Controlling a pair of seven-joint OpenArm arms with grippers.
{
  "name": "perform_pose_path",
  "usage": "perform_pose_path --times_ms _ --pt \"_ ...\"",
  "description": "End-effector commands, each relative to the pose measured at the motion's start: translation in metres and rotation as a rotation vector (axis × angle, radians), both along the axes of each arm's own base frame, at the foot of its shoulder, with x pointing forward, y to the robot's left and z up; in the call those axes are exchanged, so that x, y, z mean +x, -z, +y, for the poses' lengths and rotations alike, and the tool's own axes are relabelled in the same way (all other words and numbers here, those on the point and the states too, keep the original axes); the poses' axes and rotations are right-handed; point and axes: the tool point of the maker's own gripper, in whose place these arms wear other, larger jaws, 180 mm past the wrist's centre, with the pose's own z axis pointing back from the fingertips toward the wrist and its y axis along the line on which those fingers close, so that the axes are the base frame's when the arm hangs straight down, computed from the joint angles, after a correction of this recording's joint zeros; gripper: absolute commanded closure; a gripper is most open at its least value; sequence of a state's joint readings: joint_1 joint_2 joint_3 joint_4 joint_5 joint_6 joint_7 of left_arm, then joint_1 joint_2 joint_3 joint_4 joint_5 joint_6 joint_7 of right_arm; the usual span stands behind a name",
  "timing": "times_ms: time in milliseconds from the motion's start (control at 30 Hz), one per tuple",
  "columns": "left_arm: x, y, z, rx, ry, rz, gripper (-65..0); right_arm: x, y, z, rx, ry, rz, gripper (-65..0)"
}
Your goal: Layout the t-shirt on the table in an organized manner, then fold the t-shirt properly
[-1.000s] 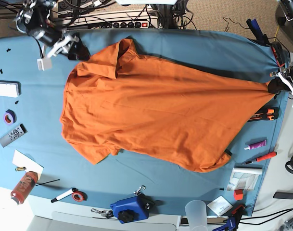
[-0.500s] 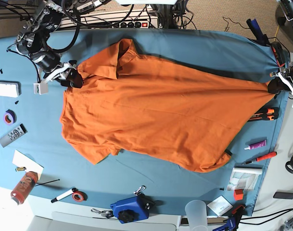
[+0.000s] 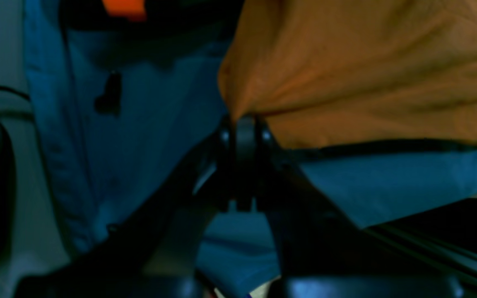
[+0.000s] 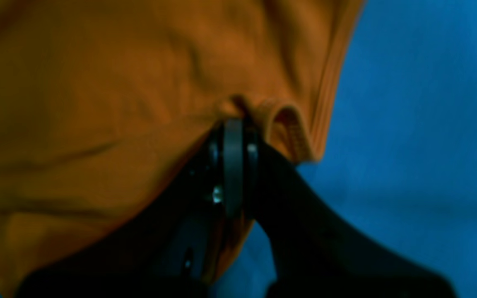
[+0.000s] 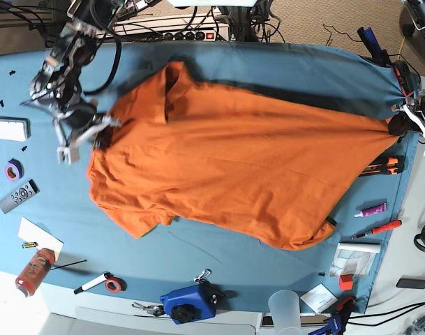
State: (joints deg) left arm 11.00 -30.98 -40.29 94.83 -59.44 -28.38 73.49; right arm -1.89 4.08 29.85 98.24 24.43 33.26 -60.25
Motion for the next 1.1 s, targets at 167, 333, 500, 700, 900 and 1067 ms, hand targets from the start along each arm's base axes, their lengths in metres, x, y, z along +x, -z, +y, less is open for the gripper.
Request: perform_pose_path --times_ms 167,333,500,700,900,1067 --pt "0.006 -0.014 0.005 0.016 0.005 -0.041 0.0 0.058 -0.069 -0.056 -0.135 0.05 -0.175 0.0" --pt "0.006 -0.014 0.004 0.007 0.006 -0.039 0.0 0.093 -0.07 -0.088 -0.062 0.094 -0.175 0.0" --pt "0.009 -0.021 -0.005 -0.05 0.018 -0.071 0.0 0.126 -0.066 -0.086 0.085 0.102 -0.164 0.0" --pt "0.008 -0.02 -0.005 -0.049 0.019 -0.068 0.0 0.136 -0.082 -0.053 0.214 -0.049 -0.153 -17.4" --pt "0.008 -0.019 -0.007 -0.054 0.02 -0.07 0.0 0.137 -0.132 -0.03 0.413 -0.181 -0.232 -20.2" --pt "0.003 -0.01 -0.015 -0.086 0.013 -0.056 0.0 0.121 -0.14 -0.047 0.505 -0.157 -0.307 -20.2"
